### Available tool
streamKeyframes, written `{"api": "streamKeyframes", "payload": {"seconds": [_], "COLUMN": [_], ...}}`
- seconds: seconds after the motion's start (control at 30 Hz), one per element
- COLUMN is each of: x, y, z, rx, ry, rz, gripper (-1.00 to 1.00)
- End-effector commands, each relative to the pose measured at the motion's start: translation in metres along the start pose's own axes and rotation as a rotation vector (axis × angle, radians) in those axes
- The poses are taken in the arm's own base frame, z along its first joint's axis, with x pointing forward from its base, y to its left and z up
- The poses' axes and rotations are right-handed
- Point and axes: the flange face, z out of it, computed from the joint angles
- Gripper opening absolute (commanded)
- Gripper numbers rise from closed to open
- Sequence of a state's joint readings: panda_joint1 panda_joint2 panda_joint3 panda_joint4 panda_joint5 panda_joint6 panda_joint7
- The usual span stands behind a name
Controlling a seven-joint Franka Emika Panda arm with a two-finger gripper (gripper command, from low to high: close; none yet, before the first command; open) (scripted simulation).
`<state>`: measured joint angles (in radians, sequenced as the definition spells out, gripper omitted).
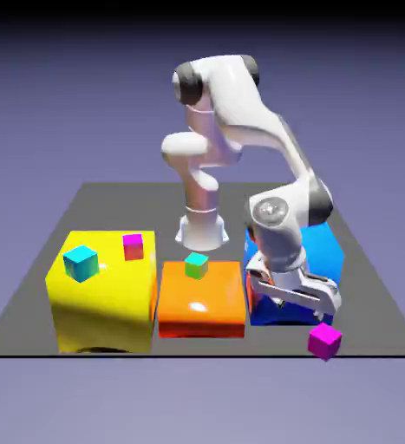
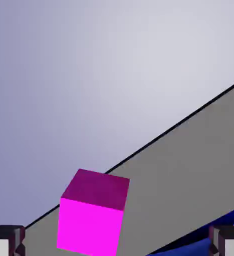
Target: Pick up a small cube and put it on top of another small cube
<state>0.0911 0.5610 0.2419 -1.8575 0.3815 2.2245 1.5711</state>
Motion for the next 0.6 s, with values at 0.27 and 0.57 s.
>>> {"api": "streamKeyframes", "payload": {"seconds": [0.27, 0.57], "x": [-0.009, 0.031], "y": [-0.012, -0.027], "z": [0.108, 0.005], "rx": [-0.129, -0.109], "ry": [-0.064, -0.069], "rz": [0.106, 0.162], "gripper": [0.00, -1.00]}}
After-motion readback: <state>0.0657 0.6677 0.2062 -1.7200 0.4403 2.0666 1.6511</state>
